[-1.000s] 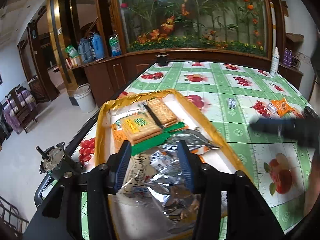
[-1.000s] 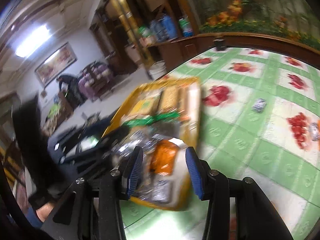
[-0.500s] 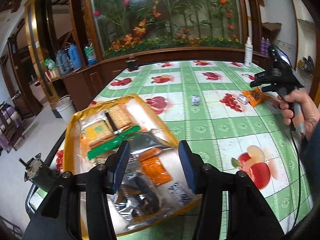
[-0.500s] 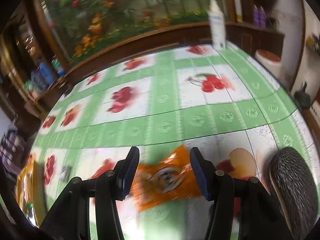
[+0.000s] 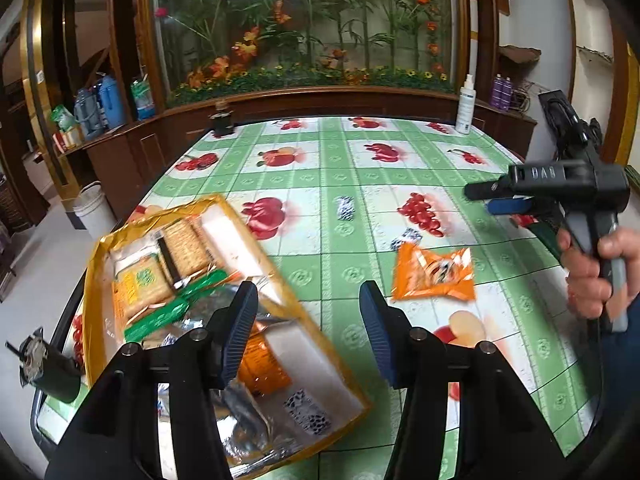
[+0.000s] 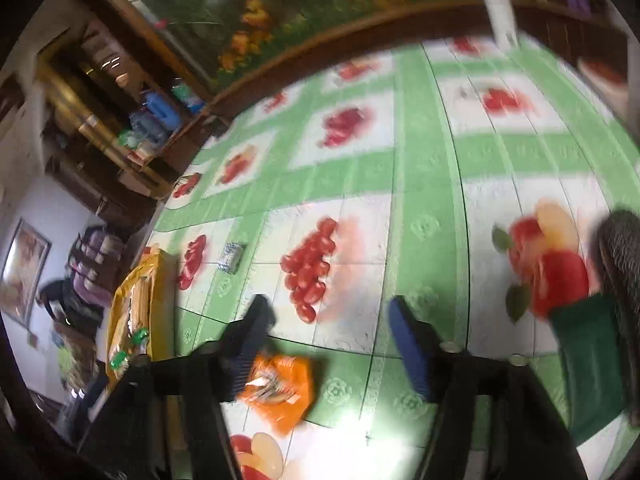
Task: Organize snacks
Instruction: 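Move the right gripper to the orange snack bag while the left moves to another candy, then grasp the orange snack bag with the right gripper while the left grasps a white-and-blue candy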
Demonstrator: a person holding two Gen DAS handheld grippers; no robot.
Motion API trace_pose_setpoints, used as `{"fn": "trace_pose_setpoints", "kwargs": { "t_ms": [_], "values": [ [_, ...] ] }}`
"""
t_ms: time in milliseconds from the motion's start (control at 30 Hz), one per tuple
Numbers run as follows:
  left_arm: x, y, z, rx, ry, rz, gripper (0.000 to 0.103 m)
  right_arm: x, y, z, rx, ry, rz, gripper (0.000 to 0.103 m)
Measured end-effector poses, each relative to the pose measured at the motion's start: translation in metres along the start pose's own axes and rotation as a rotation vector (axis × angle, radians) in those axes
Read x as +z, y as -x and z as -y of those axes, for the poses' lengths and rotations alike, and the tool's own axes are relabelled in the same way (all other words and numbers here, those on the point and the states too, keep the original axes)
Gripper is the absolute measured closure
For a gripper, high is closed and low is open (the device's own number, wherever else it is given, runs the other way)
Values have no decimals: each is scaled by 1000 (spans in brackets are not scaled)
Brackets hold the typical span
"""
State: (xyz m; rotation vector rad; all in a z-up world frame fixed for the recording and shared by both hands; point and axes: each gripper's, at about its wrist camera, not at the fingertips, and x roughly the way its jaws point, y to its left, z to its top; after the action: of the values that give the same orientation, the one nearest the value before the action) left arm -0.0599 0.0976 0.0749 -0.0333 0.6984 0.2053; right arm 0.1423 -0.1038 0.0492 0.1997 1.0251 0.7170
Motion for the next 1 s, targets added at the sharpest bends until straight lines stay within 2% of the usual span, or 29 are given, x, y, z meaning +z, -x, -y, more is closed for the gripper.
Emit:
{"fn": "trace_pose_setpoints", "kwargs": {
  "t_ms": [33, 67, 233, 367, 433, 500, 567, 633, 700, 733, 767, 867, 1000],
  "values": [
    [2, 0, 0, 2, 0, 1, 51, -4, -4, -9, 59, 49, -21, 32],
    [4, 0, 0, 7, 0, 1, 51, -5, -8, -17, 81, 85, -32, 32],
    [7, -1, -10, 19, 24, -3, 51, -37, -27, -69, 110, 348, -127, 32],
    [10, -3, -17, 7, 40, -15, 51, -67, -36, -108, -9, 614, -118, 25],
    [12, -4, -17, -5, 41, -19, 51, -80, -42, -118, -107, 727, -110, 25],
    [15, -7, -15, -28, 33, -32, 51, -88, -46, -116, -153, 760, -124, 25],
    [20, -11, -11, -61, 24, -52, 51, -88, -54, -106, -171, 745, -165, 30],
    [26, -15, -8, -91, 25, -66, 51, -77, -56, -91, -111, 664, -188, 53],
    [35, -20, -4, -120, 32, -82, 51, -69, -54, -84, -129, 613, -177, 62],
    [39, -23, -1, -137, 31, -89, 51, -66, -49, -79, -134, 577, -170, 64],
    [44, -28, 2, -153, 27, -98, 51, -61, -41, -73, -103, 526, -162, 65],
    [54, -46, 17, -185, 16, -142, 51, -44, -6, -59, -71, 414, -66, 66],
    [62, -83, 45, -239, -22, -234, 51, -17, 26, -7, -23, 132, 48, 65]
  ]
}}
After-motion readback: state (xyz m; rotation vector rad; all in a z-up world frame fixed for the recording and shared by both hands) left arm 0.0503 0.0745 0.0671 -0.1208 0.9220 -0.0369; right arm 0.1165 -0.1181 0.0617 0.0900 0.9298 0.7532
